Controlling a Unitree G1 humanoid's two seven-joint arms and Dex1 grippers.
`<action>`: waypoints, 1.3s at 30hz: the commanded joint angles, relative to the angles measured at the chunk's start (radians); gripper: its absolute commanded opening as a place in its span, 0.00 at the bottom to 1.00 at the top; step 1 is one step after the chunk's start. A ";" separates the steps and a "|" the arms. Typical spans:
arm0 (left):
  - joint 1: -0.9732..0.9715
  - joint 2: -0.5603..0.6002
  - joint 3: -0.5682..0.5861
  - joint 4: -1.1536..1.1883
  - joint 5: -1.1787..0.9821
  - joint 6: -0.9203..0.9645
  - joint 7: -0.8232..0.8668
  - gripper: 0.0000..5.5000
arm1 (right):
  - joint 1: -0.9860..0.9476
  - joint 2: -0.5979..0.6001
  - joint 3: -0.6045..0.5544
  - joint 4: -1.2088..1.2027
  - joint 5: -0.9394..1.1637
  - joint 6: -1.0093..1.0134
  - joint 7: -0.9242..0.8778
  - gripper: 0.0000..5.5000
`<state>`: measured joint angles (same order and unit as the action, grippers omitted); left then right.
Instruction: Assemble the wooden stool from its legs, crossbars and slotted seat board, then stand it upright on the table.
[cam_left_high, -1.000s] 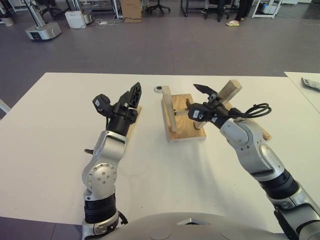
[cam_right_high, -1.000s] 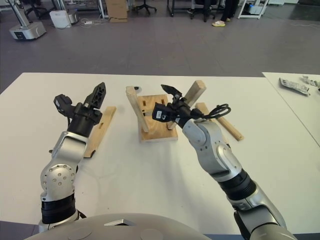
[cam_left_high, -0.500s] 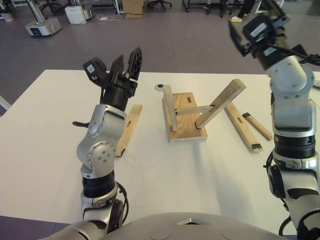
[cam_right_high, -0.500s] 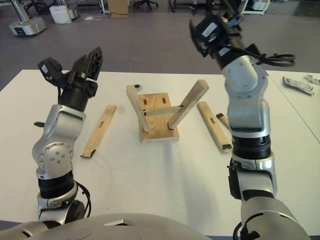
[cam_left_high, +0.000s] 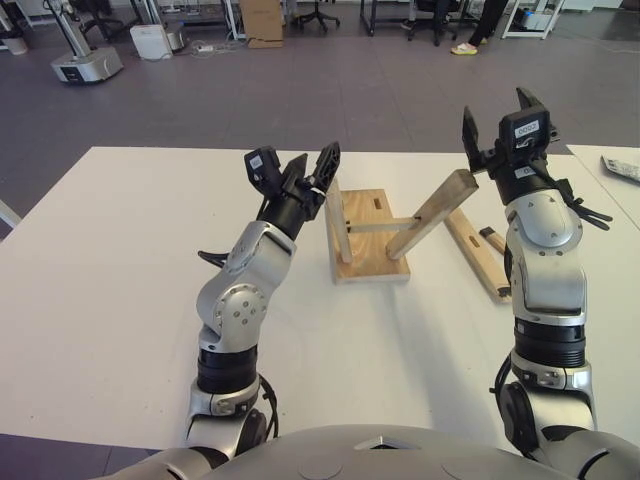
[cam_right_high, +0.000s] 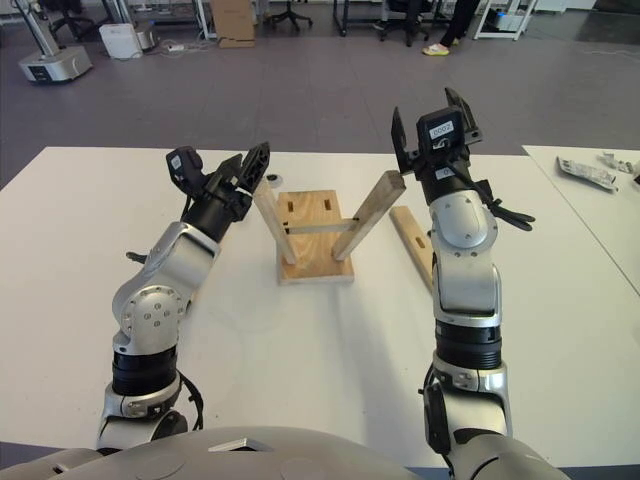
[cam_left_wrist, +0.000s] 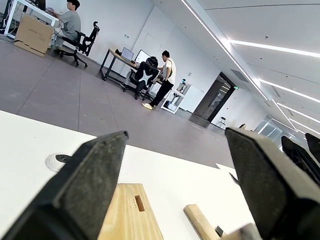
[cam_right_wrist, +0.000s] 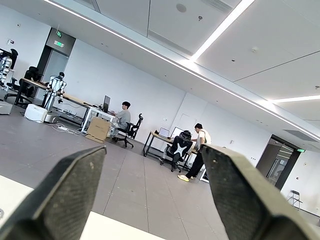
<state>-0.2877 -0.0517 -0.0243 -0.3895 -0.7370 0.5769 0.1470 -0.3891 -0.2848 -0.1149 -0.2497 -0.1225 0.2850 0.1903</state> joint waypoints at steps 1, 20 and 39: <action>0.090 -0.009 -0.030 0.154 0.068 0.114 0.060 0.65 | 0.057 0.061 0.155 0.051 0.001 0.068 0.049 0.64; 0.013 0.112 0.018 0.030 0.041 0.125 -0.040 0.65 | -0.038 0.031 0.136 0.041 -0.002 0.093 0.065 0.64; 0.010 0.408 0.429 -0.301 -0.379 0.164 0.176 0.65 | 0.200 0.052 -0.002 -0.481 0.359 0.638 0.028 0.64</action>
<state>-0.2863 0.3403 0.4228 -0.6819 -1.1248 0.7431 0.3258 -0.2405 -0.2561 -0.1350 -0.7324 0.2113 0.8471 0.2284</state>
